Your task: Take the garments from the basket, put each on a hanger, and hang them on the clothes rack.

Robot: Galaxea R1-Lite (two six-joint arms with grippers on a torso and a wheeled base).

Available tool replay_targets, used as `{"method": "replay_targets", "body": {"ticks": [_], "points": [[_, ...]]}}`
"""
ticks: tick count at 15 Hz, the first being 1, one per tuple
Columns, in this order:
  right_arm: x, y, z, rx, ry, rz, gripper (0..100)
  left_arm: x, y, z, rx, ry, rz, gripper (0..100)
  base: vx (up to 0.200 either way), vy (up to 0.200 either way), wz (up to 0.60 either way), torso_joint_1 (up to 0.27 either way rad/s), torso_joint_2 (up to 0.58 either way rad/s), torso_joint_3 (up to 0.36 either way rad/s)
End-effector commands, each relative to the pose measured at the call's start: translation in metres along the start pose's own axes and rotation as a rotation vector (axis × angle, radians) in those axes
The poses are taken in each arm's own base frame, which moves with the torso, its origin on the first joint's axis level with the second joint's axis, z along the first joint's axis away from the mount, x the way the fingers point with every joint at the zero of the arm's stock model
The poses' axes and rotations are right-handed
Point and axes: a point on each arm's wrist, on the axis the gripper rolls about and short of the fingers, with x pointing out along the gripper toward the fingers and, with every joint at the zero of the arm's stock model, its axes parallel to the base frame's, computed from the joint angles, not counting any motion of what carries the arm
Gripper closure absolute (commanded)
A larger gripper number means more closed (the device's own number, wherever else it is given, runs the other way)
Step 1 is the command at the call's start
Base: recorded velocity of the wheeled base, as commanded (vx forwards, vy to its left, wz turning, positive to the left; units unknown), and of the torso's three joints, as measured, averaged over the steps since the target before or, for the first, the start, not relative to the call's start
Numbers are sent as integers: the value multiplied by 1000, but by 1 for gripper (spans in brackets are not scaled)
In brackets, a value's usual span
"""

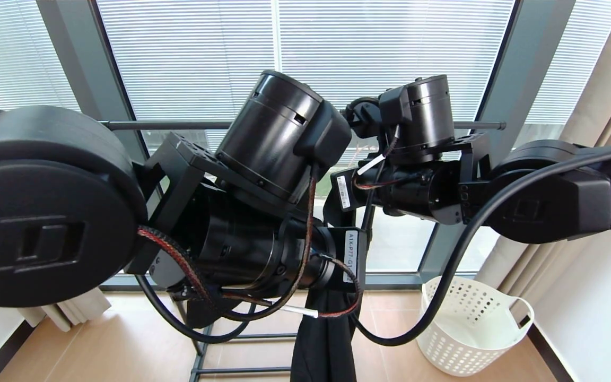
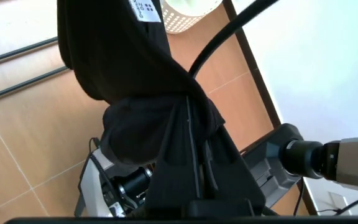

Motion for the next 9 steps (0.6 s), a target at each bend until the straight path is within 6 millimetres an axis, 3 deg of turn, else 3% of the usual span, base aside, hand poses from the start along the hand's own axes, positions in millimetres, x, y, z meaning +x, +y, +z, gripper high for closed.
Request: {"method": "replay_targets", "body": {"ticks": [1, 6, 9], "points": [[-9, -3, 4, 7, -15, 2, 100, 4, 2, -1, -2, 9, 14, 100, 0, 0, 0, 0, 0, 0], [-42, -44, 4, 47, -27, -67, 100, 6, 40, -8, -5, 22, 165, 100, 0, 0, 0, 0, 0, 0], [-67, -64, 0, 71, -38, -97, 100, 20, 59, 3, -14, -2, 210, 100, 0, 0, 0, 0, 0, 0]]}}
